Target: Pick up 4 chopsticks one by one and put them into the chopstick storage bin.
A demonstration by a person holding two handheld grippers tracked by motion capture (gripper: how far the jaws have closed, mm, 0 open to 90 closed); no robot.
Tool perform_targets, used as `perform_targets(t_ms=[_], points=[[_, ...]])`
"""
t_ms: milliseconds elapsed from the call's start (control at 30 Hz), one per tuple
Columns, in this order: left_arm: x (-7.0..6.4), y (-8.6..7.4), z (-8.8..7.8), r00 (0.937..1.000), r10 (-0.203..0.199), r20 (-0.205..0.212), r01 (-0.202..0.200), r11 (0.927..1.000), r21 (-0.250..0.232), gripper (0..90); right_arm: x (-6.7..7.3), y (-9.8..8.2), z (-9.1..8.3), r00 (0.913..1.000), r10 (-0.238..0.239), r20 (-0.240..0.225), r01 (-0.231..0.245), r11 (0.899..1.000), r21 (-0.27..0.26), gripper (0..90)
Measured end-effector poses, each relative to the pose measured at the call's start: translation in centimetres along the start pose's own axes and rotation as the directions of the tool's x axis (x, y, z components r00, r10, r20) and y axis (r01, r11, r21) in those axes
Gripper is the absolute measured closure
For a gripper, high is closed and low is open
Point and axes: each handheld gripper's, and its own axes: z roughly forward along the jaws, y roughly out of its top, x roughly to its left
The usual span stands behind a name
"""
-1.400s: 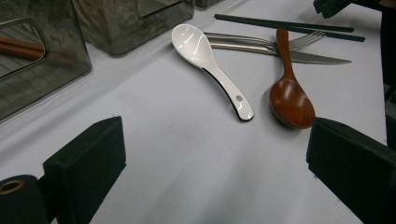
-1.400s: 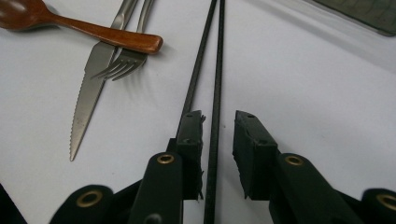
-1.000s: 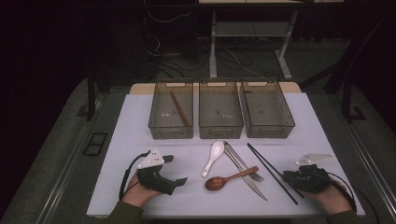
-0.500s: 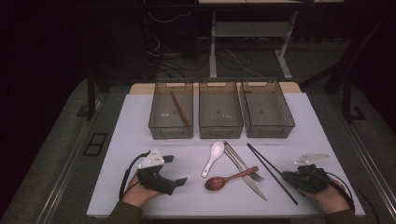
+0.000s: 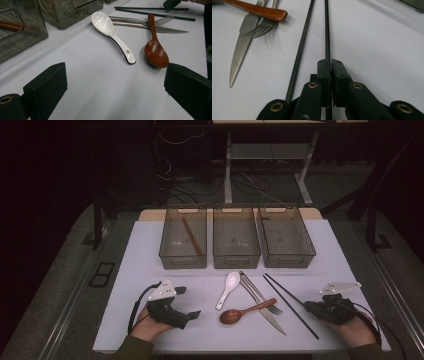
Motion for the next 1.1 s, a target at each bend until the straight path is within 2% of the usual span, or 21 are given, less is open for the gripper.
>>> perform_targets(t_ms=[200,300,567,767,867,1100], points=[[0.0,0.0,0.0,1.0000,0.000,-0.001,0.000,1.0000,0.000,3.8,-0.6,-0.1,-0.7,0.9982,0.042,-0.042,-0.044,0.998,-0.045,85.3],[0.0,0.0,0.0,1.0000,-0.001,0.000,0.001,1.0000,-0.001,3.8,-0.9,-0.1,-1.0,0.9968,0.047,-0.064,-0.051,0.997,-0.060,85.3],[0.0,0.0,0.0,1.0000,0.000,-0.001,0.000,1.0000,-0.001,3.8,-1.2,0.0,-1.7,0.9955,0.039,-0.087,-0.049,0.993,-0.109,85.3],[0.0,0.0,0.0,1.0000,-0.002,-0.001,0.002,1.0000,0.000,3.8,-1.5,0.1,-2.6,0.9942,0.033,-0.102,-0.050,0.984,-0.169,85.3],[0.0,0.0,0.0,1.0000,0.000,-0.001,0.000,1.0000,0.000,3.8,-1.6,0.2,-2.8,0.9934,0.038,-0.108,-0.057,0.982,-0.179,85.3],[0.0,0.0,0.0,1.0000,0.000,-0.002,0.000,1.0000,-0.001,3.8,-1.8,0.9,-3.4,0.9909,0.016,-0.133,-0.044,0.976,-0.212,85.3]])
